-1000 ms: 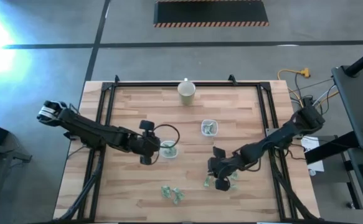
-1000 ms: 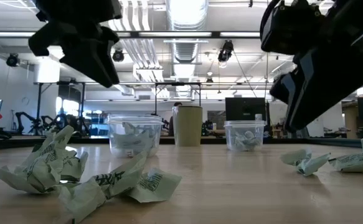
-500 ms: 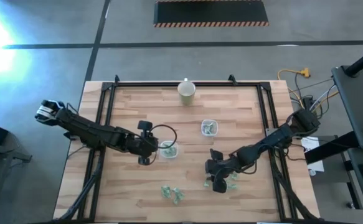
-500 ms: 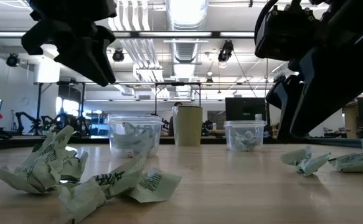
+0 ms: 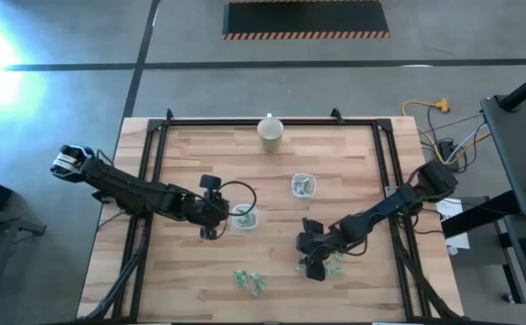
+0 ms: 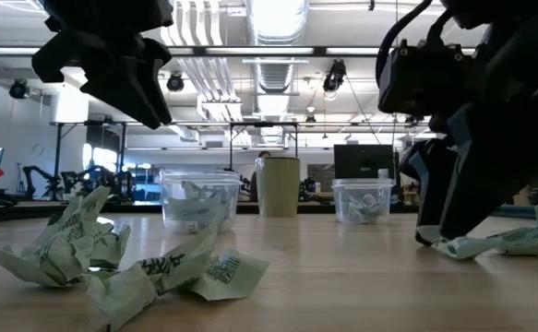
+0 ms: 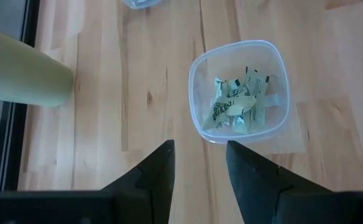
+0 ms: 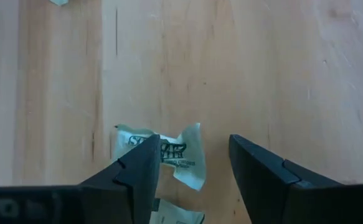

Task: Pick and place Stevia / Truvia into bins
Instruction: Put the green stevia packet into the right transparent container

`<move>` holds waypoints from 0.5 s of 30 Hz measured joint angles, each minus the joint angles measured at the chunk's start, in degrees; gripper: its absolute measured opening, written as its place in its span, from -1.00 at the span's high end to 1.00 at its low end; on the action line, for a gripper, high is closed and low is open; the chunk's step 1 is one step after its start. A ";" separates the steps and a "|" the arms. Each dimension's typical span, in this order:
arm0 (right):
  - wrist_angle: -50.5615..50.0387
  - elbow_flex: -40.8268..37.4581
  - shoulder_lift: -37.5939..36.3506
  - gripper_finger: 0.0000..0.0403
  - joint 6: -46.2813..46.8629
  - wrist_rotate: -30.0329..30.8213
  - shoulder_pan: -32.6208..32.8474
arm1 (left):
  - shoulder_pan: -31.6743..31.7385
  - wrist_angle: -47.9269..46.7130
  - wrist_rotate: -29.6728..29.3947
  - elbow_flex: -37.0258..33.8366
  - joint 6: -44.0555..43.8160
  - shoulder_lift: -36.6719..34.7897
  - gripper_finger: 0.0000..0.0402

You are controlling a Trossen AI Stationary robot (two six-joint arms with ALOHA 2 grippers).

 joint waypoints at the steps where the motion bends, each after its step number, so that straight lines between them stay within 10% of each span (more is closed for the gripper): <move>1: 0.05 0.03 0.25 0.10 -0.01 0.04 0.00 | 0.00 0.08 -0.01 0.00 0.00 0.00 0.36; 15: -0.74 -0.04 0.18 0.66 -3.70 0.29 0.04 | 0.00 0.04 0.01 -0.01 0.02 0.00 0.36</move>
